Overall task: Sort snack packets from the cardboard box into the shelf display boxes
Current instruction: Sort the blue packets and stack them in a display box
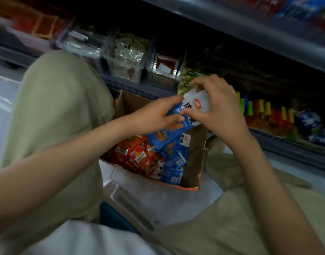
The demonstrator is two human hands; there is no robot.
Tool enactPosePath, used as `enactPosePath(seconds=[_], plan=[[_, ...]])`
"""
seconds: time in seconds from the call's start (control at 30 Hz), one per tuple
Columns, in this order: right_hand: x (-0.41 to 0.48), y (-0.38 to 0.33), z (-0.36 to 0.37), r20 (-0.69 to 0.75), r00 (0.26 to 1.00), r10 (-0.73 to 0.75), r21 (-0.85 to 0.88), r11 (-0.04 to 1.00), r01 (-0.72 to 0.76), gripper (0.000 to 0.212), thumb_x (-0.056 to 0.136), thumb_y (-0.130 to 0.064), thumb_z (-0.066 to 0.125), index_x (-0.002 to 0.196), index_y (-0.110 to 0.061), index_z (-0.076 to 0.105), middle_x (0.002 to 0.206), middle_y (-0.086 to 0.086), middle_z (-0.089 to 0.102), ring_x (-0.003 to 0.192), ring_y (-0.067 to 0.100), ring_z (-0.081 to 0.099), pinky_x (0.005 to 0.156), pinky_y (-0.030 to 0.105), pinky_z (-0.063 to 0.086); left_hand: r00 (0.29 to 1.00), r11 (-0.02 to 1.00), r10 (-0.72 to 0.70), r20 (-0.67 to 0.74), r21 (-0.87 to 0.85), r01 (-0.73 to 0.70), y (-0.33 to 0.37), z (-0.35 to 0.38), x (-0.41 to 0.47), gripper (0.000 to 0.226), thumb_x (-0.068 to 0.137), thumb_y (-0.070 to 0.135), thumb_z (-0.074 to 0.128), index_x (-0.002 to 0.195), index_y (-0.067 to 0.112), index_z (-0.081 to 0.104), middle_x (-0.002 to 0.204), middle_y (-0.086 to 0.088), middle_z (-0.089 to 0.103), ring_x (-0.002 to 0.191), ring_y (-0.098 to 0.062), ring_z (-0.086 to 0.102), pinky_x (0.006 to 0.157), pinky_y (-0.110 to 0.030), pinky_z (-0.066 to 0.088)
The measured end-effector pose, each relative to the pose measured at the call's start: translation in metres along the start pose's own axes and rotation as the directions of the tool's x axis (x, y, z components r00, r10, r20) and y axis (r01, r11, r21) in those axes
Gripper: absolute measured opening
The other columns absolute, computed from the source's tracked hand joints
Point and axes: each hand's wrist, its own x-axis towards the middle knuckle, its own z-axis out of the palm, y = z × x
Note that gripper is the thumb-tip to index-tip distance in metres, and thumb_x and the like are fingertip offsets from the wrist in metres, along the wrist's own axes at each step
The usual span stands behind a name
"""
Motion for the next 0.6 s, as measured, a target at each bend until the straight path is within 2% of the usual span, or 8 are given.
enactPosePath(seconds=[0.07,0.13,0.17,0.23,0.37,0.43,0.5,0.6], plan=[[-0.001,0.001,-0.004,-0.074,0.980,0.185,0.204,0.965,-0.167,0.056,0.077,-0.051,0.069,0.121,-0.022,0.050,0.111,-0.008,0.052,0.098,0.007,0.053,0.079,0.023,0.043,0.995,0.996,0.018,-0.094,-0.086,-0.026,0.006,0.002,0.003,0.045,0.093,0.029,0.052,0.134,0.011,0.044,0.123,-0.001,0.059,0.112,-0.011,0.058,0.094,-0.043,0.049],[0.000,0.004,-0.005,-0.037,0.944,0.328,0.452,0.848,-0.277,0.044,0.085,-0.044,0.064,0.120,-0.021,0.051,0.104,-0.008,0.059,0.088,0.003,0.059,0.071,0.021,0.050,0.984,0.976,0.024,-0.177,-0.210,-0.061,0.012,0.004,0.006,0.043,0.094,0.020,0.051,0.134,0.010,0.040,0.124,-0.003,0.058,0.114,-0.012,0.058,0.096,-0.041,0.049],[-0.001,0.006,-0.006,0.003,0.940,0.342,0.530,0.796,-0.292,0.034,0.090,-0.037,0.061,0.117,-0.018,0.053,0.097,-0.008,0.061,0.081,0.002,0.062,0.065,0.019,0.051,0.978,0.967,0.031,-0.206,-0.243,-0.082,0.014,0.005,0.007,0.041,0.095,0.014,0.050,0.134,0.011,0.037,0.123,-0.002,0.057,0.113,-0.011,0.058,0.095,-0.038,0.050],[-0.002,0.008,-0.006,0.047,0.947,0.317,0.603,0.747,-0.280,0.017,0.096,-0.026,0.054,0.110,-0.016,0.056,0.082,-0.008,0.062,0.065,0.000,0.061,0.053,0.014,0.046,0.968,0.961,0.066,-0.242,-0.247,-0.127,0.020,0.007,0.009,0.047,0.096,0.004,0.049,0.137,0.015,0.029,0.125,0.005,0.050,0.113,-0.006,0.056,0.094,-0.030,0.050],[0.001,0.003,-0.008,0.039,0.936,0.349,0.694,0.664,-0.277,0.012,0.099,-0.020,0.049,0.103,-0.012,0.057,0.070,-0.003,0.058,0.048,0.001,0.053,0.045,0.015,0.040,0.966,0.937,0.070,-0.249,-0.316,-0.149,0.028,0.014,0.015,0.067,0.095,-0.004,0.047,0.149,0.013,0.012,0.135,0.008,0.040,0.119,-0.005,0.051,0.096,-0.027,0.047],[0.007,0.000,-0.017,0.056,0.924,0.379,0.762,0.581,-0.285,0.007,0.098,-0.015,0.050,0.097,-0.012,0.057,0.072,-0.003,0.058,0.051,-0.002,0.056,0.046,0.011,0.040,0.963,0.926,0.072,-0.259,-0.342,-0.162,0.029,0.016,0.019,0.063,0.093,0.000,0.047,0.147,0.009,0.015,0.133,0.003,0.045,0.121,-0.007,0.051,0.099,-0.029,0.046],[0.013,-0.003,-0.024,0.084,0.913,0.399,0.810,0.507,-0.296,0.007,0.098,-0.012,0.049,0.095,-0.012,0.055,0.073,0.000,0.058,0.049,-0.002,0.056,0.044,0.008,0.038,0.954,0.911,0.071,-0.292,-0.371,-0.182,0.033,0.017,0.019,0.059,0.092,0.002,0.046,0.143,0.013,0.020,0.129,0.002,0.048,0.119,-0.008,0.052,0.098,-0.030,0.047],[0.026,-0.010,-0.025,0.088,0.894,0.439,0.864,0.414,-0.288,0.006,0.096,-0.011,0.052,0.094,-0.014,0.057,0.079,0.001,0.064,0.062,0.004,0.062,0.051,0.016,0.047,0.929,0.895,0.063,-0.364,-0.391,-0.214,0.040,0.014,0.019,0.054,0.091,0.003,0.048,0.138,0.017,0.026,0.124,0.001,0.052,0.115,-0.011,0.056,0.094,-0.033,0.050]])
